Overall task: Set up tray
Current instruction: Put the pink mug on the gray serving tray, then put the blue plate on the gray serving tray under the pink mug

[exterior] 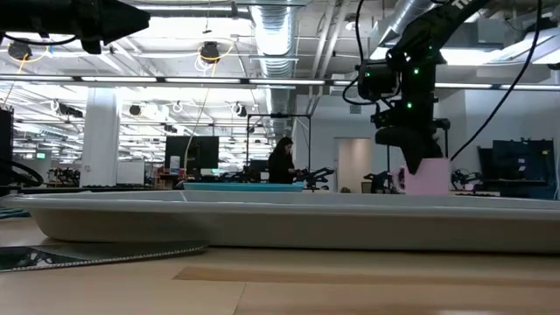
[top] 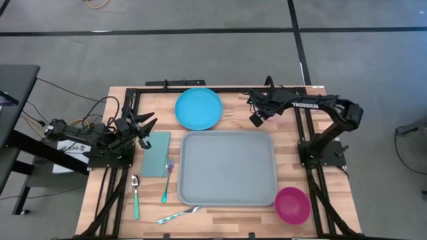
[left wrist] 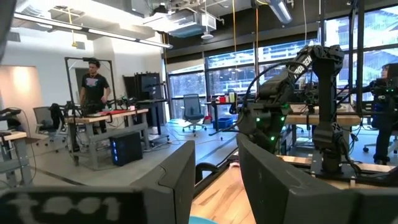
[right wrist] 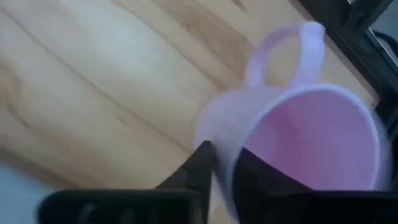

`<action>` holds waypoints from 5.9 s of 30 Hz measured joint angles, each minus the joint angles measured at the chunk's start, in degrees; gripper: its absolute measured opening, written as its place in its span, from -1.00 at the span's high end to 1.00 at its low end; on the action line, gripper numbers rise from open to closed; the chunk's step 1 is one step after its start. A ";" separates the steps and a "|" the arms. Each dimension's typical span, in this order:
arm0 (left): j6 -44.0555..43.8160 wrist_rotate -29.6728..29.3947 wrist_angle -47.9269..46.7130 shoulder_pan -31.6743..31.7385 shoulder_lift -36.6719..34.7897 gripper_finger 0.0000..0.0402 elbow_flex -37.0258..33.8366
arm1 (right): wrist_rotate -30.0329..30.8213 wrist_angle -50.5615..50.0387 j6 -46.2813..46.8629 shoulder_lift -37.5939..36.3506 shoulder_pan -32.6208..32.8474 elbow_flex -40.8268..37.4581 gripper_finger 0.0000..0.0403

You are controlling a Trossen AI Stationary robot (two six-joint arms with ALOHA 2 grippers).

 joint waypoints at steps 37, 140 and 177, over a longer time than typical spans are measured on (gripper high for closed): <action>-0.85 0.33 -1.61 0.00 0.02 0.43 -0.02 | 3.18 -15.60 30.18 -0.02 47.74 9.14 0.96; -7.60 -9.32 -8.35 0.07 3.85 0.43 11.80 | 45.75 -0.68 16.24 -32.14 45.29 -9.48 0.61; -20.35 47.30 -50.36 37.09 87.10 0.43 59.13 | 30.25 61.77 -15.82 -34.30 39.96 -26.09 0.61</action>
